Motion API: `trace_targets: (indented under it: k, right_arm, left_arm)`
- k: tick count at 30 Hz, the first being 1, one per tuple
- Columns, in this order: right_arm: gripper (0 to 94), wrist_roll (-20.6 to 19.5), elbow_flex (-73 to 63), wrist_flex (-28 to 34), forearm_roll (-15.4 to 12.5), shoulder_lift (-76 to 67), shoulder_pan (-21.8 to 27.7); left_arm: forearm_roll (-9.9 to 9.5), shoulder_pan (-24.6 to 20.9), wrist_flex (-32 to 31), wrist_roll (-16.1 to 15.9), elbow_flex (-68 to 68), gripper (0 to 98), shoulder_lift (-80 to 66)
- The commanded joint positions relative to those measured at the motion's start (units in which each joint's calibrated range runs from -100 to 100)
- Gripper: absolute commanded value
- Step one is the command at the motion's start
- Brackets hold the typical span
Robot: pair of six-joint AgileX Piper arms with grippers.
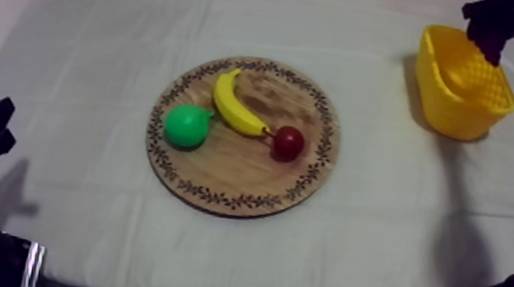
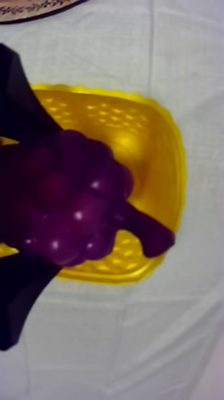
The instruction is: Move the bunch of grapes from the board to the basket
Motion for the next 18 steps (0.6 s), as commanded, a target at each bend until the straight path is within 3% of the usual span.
trace_targets:
  k: [1,18]
  right_arm:
    - [34.9,-0.7,0.1,-0.2,0.0,1.2,0.3]
    - [36.1,-0.7,0.4,-1.8,-1.4,11.3,1.4]
  left_arm:
    - [-0.02,0.0,0.0,0.0,0.0,0.1,0.0]
    - [-0.02,0.0,0.0,0.0,0.0,0.1,0.0]
